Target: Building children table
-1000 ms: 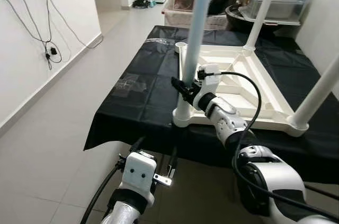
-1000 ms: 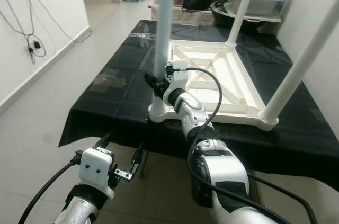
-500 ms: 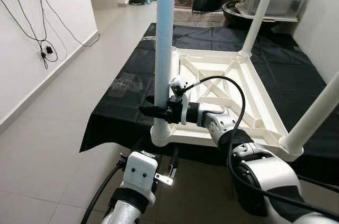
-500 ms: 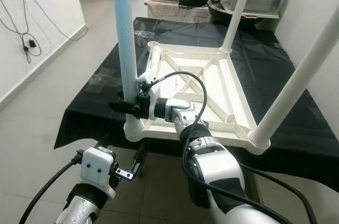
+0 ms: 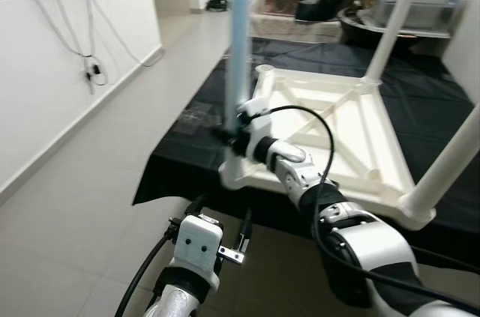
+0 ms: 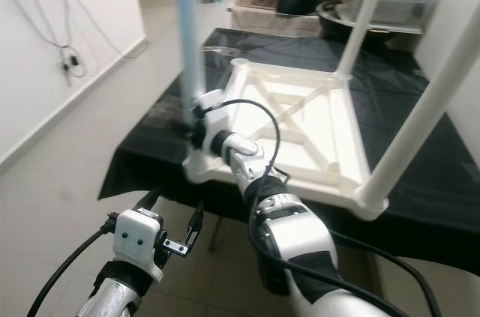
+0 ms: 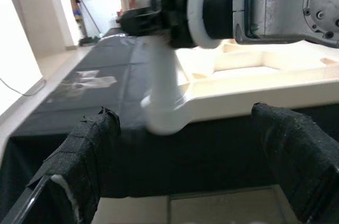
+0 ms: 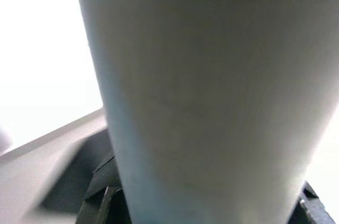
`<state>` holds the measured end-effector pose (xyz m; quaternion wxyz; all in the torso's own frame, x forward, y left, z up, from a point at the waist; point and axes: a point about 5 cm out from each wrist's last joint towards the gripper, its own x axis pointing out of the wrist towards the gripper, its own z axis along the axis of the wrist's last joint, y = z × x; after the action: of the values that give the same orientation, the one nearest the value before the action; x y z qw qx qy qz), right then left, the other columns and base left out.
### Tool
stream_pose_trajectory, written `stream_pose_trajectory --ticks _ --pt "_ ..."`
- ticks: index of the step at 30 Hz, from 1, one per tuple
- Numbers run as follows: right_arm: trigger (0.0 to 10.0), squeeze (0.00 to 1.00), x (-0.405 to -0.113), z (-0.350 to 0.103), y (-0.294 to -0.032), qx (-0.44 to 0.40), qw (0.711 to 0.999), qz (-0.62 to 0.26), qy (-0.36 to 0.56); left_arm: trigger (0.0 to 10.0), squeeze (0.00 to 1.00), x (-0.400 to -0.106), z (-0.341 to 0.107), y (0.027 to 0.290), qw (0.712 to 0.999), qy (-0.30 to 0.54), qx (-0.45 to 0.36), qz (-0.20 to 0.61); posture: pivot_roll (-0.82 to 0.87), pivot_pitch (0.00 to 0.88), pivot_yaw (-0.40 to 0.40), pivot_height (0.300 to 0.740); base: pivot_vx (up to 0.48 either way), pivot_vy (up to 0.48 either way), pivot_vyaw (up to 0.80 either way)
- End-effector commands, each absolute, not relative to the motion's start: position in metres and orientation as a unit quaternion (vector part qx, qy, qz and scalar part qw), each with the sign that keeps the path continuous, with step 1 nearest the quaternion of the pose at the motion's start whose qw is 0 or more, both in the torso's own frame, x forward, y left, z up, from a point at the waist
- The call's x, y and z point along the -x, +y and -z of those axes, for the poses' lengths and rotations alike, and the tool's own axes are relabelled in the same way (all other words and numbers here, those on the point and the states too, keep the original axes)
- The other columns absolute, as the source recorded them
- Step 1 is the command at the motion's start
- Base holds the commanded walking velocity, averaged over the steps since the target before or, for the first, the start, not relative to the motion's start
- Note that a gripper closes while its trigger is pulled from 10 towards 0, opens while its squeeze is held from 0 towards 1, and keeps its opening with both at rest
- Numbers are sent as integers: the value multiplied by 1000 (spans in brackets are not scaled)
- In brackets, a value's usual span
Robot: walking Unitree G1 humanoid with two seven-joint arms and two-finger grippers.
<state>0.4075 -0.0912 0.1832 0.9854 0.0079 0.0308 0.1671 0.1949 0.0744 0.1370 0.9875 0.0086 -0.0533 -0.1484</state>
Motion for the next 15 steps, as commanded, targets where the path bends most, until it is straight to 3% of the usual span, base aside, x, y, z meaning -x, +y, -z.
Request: stream_pose_trajectory --ticks 1,3,4,5,10,11,12,13,14,15 --pt "0 0 -408 -167 -122 3 994 -72 84 10000 0 -193 -133 71 987 -46 -4 152 120 18 -42 740 0 0 0" --pt "0 0 -406 -161 -150 -24 994 66 84 10000 0 -193 -133 72 987 -45 -4 153 120 18 -39 740 0 0 0" --pt "0 0 -406 -161 -150 -24 994 66 84 10000 0 -193 -133 72 987 -45 -4 153 120 18 -39 740 0 0 0" --pt "0 0 -402 -157 -161 -40 985 146 80 10000 0 -194 -133 72 987 -45 -5 153 118 15 -37 740 0 0 0" --pt "0 0 -397 -149 -153 -83 972 200 88 10000 0 -194 -133 72 987 -45 -6 154 119 12 -38 740 0 0 0" --pt "1843 0 -395 -145 -140 -105 971 190 96 10000 0 -194 -132 72 987 -45 -7 155 118 8 -40 740 0 0 0" --pt "1843 0 -394 -143 -132 -118 971 180 101 10000 0 -194 -132 71 987 -45 -7 155 118 8 -40 740 0 0 0" --pt "10000 0 -394 -144 -123 -116 975 159 99 10000 0 -194 -132 71 987 -45 -7 155 118 8 -40 740 0 0 0" --pt "10000 475 -395 -145 -117 -118 978 141 96 10000 0 -194 -132 71 987 -45 -6 155 119 10 -40 740 0 0 0" --pt "10000 475 -395 -145 -117 -118 978 141 96 10000 0 -194 -132 71 987 -45 -6 155 119 10 -40 740 0 0 0"
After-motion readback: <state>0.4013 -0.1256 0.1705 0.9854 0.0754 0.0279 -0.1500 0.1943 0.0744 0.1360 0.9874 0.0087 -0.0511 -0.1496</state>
